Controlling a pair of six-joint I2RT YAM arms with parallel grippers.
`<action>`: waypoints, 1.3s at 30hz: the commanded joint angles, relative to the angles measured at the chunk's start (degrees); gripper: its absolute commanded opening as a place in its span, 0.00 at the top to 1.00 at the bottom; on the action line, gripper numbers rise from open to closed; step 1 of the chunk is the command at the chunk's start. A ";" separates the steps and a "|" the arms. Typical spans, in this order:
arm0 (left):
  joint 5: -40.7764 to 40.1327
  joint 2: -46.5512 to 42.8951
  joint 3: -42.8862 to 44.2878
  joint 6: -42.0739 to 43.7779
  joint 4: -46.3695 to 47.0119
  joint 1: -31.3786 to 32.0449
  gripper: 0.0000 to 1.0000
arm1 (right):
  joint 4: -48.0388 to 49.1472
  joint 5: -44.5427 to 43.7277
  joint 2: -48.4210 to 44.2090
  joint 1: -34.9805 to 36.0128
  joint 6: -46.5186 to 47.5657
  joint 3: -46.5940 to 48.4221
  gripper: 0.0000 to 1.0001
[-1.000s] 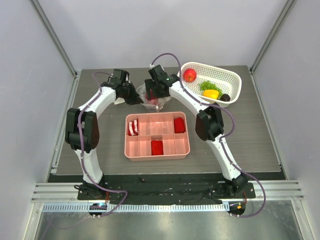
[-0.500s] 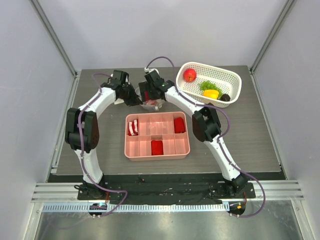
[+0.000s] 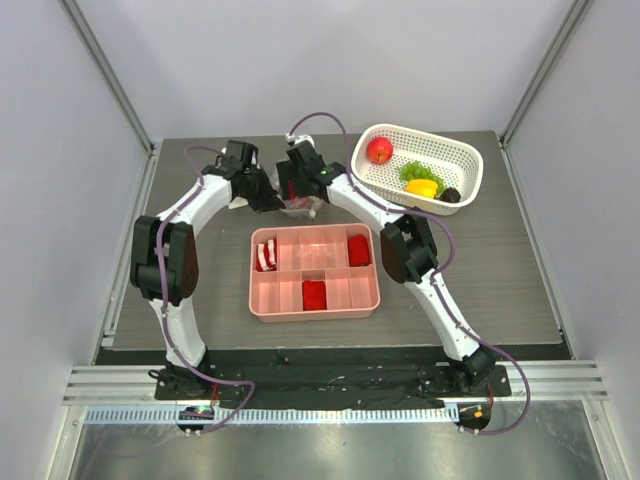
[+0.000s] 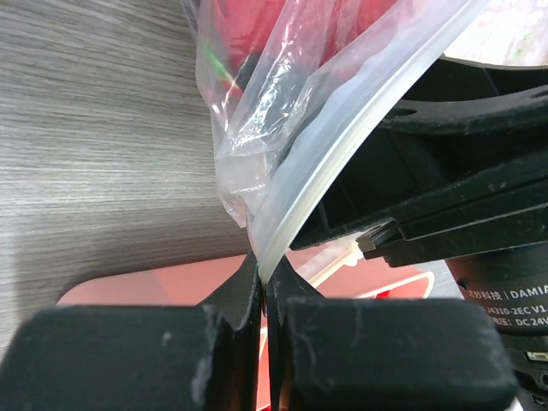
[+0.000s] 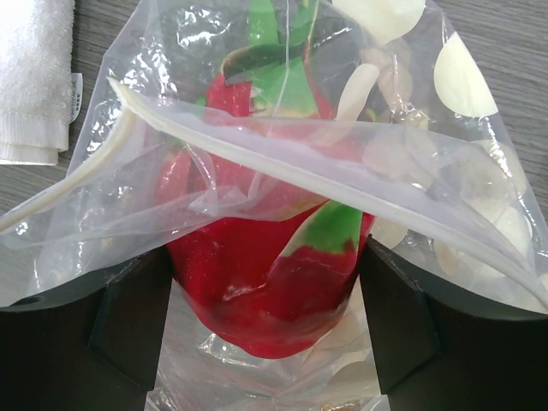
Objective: Open the zip-top bag and remove the fake food
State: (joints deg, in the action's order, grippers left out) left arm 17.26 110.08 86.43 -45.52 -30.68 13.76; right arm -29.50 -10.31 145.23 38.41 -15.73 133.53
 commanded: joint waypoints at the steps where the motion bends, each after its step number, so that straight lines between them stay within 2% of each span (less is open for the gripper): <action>1: 2.52 -1.45 1.55 1.40 1.23 0.22 1.00 | -1.60 0.99 -6.35 -0.44 -3.25 4.10 0.99; 5: 3.40 -1.97 0.93 1.48 3.43 0.22 1.00 | -6.53 1.87 -9.87 -1.23 -8.34 5.68 0.99; 6: 3.31 -1.98 0.84 1.92 3.43 0.22 1.00 | -7.67 3.26 -11.09 -1.76 -12.10 5.86 0.99; 10: 3.48 -1.80 -0.21 1.84 4.39 0.22 1.00 | -10.84 9.51 -13.30 -4.83 -23.08 6.12 0.99; 17: 4.37 -2.24 -0.13 1.31 5.63 1.09 1.00 | -11.81 23.39 -14.01 -8.70 -35.85 6.38 0.99; 22: 1.56 -1.54 3.82 4.20 2.91 1.01 1.00 | -13.13 30.07 -16.81 -9.76 -35.70 2.72 0.99; 23: 1.03 -1.28 5.92 5.08 0.90 0.92 1.00 | -12.96 33.65 -18.04 -9.76 -34.38 1.65 0.99; 27: -5.27 -0.22 11.73 9.12 -4.47 0.31 1.00 | -17.17 36.58 -21.21 -10.29 -29.38 -0.29 0.99; 31: -10.74 0.48 15.16 13.43 -7.29 0.22 1.00 | -18.58 42.38 -23.41 -11.52 -28.66 -0.73 0.99; 34: -11.10 1.27 16.48 14.58 -7.38 -0.05 1.00 | -18.76 44.49 -25.87 -11.43 -28.05 -2.92 0.99; 39: -8.56 2.94 19.81 11.42 -7.12 -1.01 1.00 | -19.20 47.21 -31.48 -12.13 -25.85 -6.53 0.99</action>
State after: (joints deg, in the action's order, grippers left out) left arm 8.58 111.42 102.32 -33.82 -36.82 13.61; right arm -49.87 30.41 121.58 26.89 -43.83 128.25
